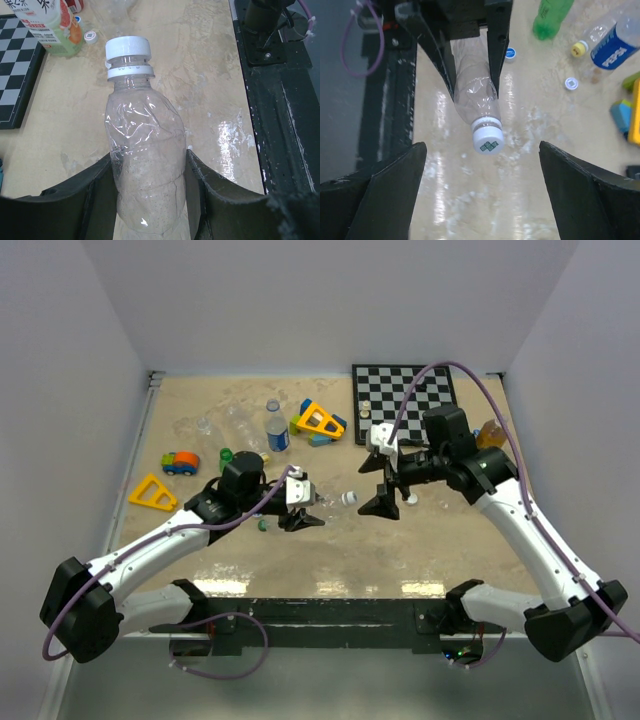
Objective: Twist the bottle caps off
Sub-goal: Unscrew the bottle cap from the plastic bottle.
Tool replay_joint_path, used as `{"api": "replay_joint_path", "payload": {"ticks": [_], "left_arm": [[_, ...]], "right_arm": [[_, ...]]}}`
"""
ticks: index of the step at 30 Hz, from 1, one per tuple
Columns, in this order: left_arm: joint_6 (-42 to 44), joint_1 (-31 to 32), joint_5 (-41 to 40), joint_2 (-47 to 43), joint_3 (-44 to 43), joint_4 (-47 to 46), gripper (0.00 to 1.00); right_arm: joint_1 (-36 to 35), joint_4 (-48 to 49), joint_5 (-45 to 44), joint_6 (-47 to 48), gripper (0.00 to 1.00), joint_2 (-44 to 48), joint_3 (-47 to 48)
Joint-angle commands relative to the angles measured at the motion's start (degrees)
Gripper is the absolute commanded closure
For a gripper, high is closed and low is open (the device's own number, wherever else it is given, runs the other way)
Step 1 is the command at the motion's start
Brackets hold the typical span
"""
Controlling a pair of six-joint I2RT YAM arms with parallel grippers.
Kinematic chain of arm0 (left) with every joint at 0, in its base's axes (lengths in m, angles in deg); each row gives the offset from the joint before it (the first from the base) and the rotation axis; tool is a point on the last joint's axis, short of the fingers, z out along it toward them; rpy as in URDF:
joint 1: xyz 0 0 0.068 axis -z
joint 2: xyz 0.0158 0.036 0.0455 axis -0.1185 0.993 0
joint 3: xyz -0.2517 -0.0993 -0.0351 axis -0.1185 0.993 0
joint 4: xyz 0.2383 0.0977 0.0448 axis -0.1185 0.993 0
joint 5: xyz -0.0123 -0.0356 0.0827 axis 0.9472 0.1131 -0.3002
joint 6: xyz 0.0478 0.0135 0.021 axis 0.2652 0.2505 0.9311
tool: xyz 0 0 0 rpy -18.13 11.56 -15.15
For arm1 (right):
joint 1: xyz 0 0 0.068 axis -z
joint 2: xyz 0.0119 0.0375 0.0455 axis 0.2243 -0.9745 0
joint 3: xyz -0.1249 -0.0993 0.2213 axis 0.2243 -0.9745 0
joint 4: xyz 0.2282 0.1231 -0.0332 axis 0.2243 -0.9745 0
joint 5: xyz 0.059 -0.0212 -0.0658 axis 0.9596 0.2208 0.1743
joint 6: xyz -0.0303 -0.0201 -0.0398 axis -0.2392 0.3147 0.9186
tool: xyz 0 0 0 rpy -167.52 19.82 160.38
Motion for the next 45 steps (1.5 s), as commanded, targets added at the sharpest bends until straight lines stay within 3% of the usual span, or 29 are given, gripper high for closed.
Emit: {"api": "replay_joint_path", "payload": {"ticks": [1, 10, 18, 23, 33, 37, 41, 45], "left_arm": [[0.00, -0.23, 0.91, -0.57, -0.30, -1.43, 1.00], [0.08, -0.23, 0.56, -0.66, -0.21, -1.35, 1.00], [0.17, -0.22, 0.47, -0.75, -0.21, -1.34, 1.00], [0.17, -0.23, 0.20, -0.83, -0.21, -1.26, 1.00], [0.26, -0.23, 0.12, -0.83, -0.21, -1.26, 1.00], [0.35, -0.22, 0.12, -0.75, -0.21, -1.35, 1.00], [0.52, -0.22, 0.38, -0.83, -0.21, -1.26, 1.00], [0.61, -0.22, 0.29, -0.83, -0.21, -1.26, 1.00]], "right_arm": [[0.00, 8.82, -0.08, -28.94, 0.02, 3.06, -1.88], [0.09, 17.35, -3.67, -38.27, 0.03, -0.71, -7.07], [0.09, 16.65, -3.06, -37.84, 0.21, -2.30, -8.39], [0.09, 15.69, -1.92, -37.05, 0.40, -2.65, -8.57], [0.00, 10.59, 3.00, -30.21, 0.89, -5.02, -5.85], [-0.17, 3.24, 5.55, -16.09, 1.00, -7.47, -1.46], [-0.96, -20.03, 4.86, 24.02, 1.00, -14.94, 7.67], [-2.37, -22.11, -2.08, 40.60, 1.00, -17.16, 9.63]]}}
